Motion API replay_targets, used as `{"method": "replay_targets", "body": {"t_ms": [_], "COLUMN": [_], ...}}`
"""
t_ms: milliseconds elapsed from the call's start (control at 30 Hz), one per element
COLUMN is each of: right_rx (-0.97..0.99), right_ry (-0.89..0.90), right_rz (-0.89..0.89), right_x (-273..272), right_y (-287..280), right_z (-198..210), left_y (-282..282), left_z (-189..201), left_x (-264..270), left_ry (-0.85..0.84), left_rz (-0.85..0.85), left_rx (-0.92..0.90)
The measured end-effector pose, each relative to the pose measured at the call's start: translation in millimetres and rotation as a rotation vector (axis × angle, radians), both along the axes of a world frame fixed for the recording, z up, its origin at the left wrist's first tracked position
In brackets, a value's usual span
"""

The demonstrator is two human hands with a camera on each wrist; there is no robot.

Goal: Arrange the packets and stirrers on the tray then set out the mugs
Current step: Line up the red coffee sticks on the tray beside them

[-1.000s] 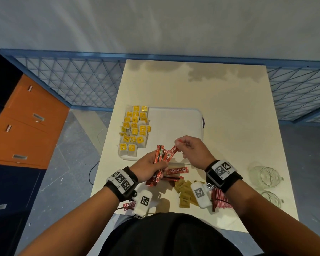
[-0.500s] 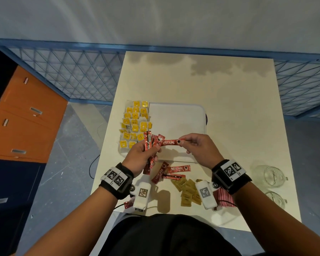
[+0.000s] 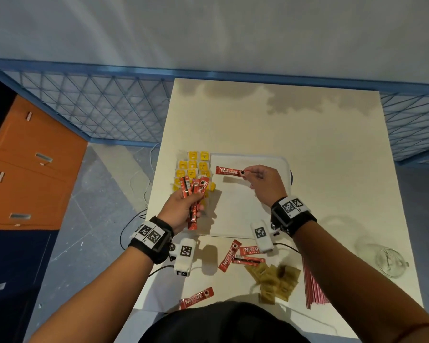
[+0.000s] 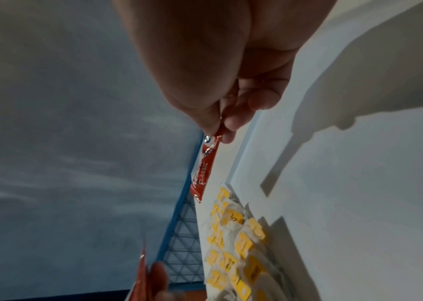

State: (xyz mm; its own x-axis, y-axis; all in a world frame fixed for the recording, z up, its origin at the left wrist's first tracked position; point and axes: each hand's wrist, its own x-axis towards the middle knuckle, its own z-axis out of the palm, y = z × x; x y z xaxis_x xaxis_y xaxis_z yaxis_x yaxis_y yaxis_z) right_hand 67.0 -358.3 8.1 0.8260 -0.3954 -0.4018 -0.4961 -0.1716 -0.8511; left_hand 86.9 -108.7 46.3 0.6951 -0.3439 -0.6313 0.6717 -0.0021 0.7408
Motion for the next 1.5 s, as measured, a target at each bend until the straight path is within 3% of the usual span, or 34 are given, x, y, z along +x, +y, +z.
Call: {"method": "replay_targets", "body": {"t_ms": [300, 533, 1000, 1100, 1267, 1500], "right_rx": [-0.259, -0.354, -0.390, -0.312, 0.030, 0.070], "right_ry": [0.102, 0.173, 0.178, 0.108, 0.028, 0.044], "right_rz": [0.107, 0.132, 0.161, 0.162, 0.300, 0.370], "right_x": [74, 84, 82, 73, 54, 29], "right_y": [-3, -3, 5, 10, 19, 22], "right_z": [-48, -71, -54, -45, -28, -15], "left_y": [11, 9, 1, -3, -13, -23], "left_z": [-26, -35, -40, -38, -32, -21], "left_x": [46, 59, 69, 68, 67, 66], "left_ry": [0.040, 0.048, 0.109, 0.103, 0.113, 0.149], "left_rz": [-0.039, -0.057, -0.063, -0.070, -0.021, 0.027], "left_rx": [0.086, 0.119, 0.164, 0.150, 0.110, 0.091]}}
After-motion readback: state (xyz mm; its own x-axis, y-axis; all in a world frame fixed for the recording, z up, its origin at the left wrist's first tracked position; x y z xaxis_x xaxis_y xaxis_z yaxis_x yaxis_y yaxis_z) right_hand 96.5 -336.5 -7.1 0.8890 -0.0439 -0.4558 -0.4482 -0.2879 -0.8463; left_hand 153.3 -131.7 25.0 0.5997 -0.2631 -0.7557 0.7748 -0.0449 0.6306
